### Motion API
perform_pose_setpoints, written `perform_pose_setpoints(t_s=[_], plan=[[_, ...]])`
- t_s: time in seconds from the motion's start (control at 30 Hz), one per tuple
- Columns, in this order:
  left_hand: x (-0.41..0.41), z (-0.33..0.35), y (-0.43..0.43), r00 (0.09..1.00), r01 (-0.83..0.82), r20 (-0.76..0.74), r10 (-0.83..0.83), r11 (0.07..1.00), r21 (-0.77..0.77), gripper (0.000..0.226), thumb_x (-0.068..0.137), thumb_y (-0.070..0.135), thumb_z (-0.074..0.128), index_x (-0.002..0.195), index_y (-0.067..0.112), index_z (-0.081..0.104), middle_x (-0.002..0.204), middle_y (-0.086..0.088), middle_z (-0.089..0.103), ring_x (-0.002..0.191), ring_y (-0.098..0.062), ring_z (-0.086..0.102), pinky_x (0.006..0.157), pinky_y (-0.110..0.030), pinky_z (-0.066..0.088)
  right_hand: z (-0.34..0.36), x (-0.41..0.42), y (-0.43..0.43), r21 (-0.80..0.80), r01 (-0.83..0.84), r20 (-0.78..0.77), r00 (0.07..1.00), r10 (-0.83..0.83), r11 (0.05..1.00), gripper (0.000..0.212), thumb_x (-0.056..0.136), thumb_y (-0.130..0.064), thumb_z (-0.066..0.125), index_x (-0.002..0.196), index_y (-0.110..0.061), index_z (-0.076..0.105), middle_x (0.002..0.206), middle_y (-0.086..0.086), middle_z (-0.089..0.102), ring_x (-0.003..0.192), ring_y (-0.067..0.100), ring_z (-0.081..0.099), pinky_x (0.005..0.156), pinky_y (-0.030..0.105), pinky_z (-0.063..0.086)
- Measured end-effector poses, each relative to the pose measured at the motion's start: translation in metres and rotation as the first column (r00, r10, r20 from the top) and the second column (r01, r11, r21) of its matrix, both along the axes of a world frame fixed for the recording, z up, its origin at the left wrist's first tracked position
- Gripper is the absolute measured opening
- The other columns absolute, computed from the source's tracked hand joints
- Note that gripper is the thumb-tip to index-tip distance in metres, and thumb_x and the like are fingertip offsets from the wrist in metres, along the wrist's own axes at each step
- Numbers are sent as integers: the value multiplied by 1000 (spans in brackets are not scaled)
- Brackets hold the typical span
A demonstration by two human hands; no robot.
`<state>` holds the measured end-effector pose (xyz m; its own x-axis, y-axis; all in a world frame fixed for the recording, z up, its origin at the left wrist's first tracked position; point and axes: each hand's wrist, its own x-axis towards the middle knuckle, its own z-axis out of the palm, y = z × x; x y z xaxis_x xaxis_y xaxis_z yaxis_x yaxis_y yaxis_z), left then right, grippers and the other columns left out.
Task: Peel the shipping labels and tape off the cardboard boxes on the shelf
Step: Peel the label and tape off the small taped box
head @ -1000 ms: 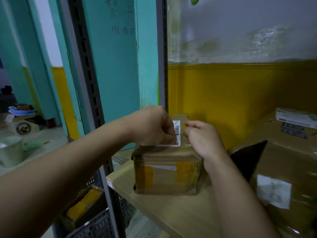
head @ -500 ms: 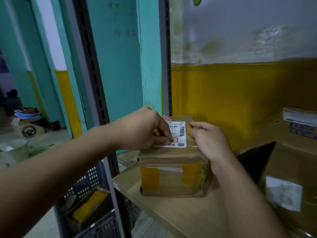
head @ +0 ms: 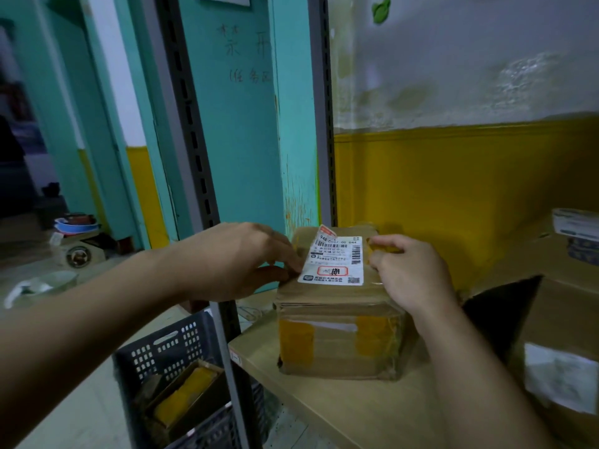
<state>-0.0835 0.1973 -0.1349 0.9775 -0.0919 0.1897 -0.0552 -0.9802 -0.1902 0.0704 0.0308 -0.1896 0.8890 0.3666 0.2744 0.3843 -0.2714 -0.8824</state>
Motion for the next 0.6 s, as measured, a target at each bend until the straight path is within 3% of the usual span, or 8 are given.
perform_pose_setpoints(t_s=[0.13,0.3,0.47,0.6], plan=[[-1,2,1,1000,7,-21,-7,1000,3,30,96,34,58,125,38,64,122,20,65,101,0,62,83,-22,54,1,0,0,0,3,-1,1000,-3,1000,32,85,-26,64,116,-30,68,73,-21,53,64,0,49,56,17,39],[14,12,-7,996,69,-56,-64,993,99,25,96,39,57,119,39,67,113,24,69,102,1,64,80,-26,54,0,-1,0,3,-2,0,1000,2,1000,34,84,-23,64,118,-28,69,87,-11,59,69,-2,48,55,19,37],[27,16,-3,986,150,-94,-137,976,155,25,96,37,58,118,35,70,114,21,70,102,0,65,80,-23,53,0,1,1,4,-3,0,1000,3,1000,33,85,-21,64,117,-27,69,77,-19,53,68,-2,48,56,18,38],[25,10,6,970,240,-15,-241,957,165,20,94,30,64,112,31,73,108,15,73,93,-6,71,70,-26,57,-2,3,3,-3,-1,12,1000,1,1000,33,84,-21,64,116,-27,69,74,-23,51,68,-1,49,58,17,40]])
